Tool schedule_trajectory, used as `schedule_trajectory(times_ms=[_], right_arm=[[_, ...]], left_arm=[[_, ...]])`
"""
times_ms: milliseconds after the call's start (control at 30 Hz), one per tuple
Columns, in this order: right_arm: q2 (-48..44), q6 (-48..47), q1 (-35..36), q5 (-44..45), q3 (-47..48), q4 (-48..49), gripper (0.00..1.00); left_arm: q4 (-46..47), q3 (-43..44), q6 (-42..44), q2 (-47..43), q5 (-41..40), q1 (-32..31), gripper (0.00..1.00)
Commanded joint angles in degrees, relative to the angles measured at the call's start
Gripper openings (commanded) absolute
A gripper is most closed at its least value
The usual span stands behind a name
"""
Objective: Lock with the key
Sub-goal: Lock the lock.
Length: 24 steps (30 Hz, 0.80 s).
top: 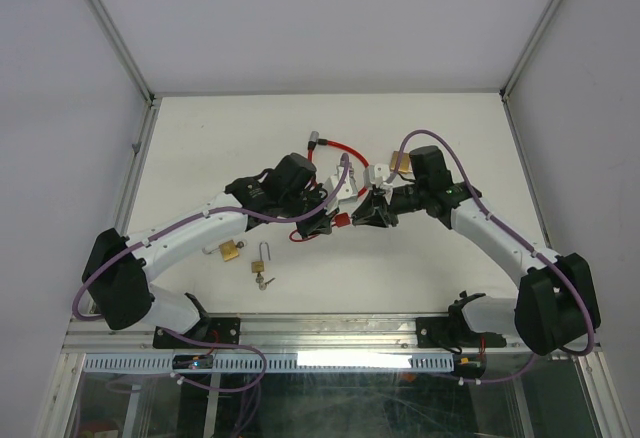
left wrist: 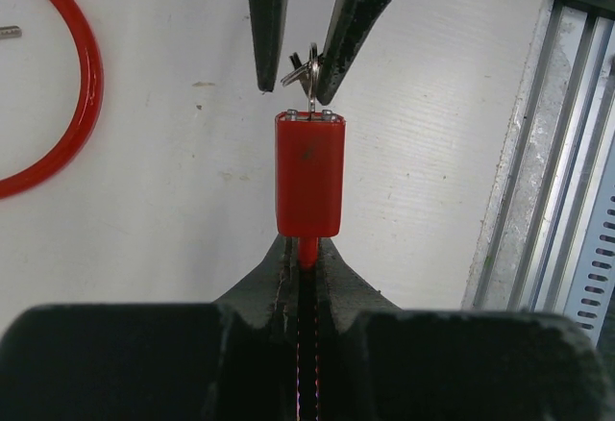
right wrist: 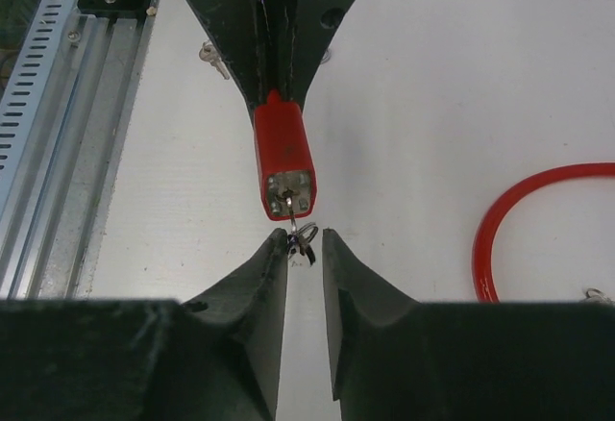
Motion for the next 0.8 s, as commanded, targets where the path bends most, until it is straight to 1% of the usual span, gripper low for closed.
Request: schedule_trajectory(times_ms=[0,67,133,300,467,633,767], right_arm=[[-1.89,-1.62,0.32,-0.28,3.26,-0.99,0.16],[-1.71,-1.51,0.34,-0.97,3.47,-1.42,0.06],[-1.63,-0.79,0.29,-0.83,3.58,-1.32,0.06],[-2.05,-0.17,0.23,-0.35,3.53,-0.48,0.23],[-2.28,-0.64,0.34,-0.9,3.53,-0.49,0.27],[-2.36,-0.78,0.33,-1.11,3.68,-0.33,0.21],[-2.46,-1.5,0.42,-1.18,3.86,-0.52,0.13]], left_arm=[[2.48,1.88,0.9,0.0,1.71,-0.6,0.0],[2.4,1.8,0.94,0.13,1.83,-0.62,0.0],[2.43,1.67,0.99,-0.03,2.12,-0.61,0.0],[2.44,1.64,1.07,-0.22,3.27,-0.63,0.0],[2.51,1.8,1.13,-0.14,3.83,-0.58,0.0],[2.45,1.81,1.25,0.12,4.21,-0.58,0.0],[2.49,1.8,1.25,0.13,4.25,-0.58,0.0]])
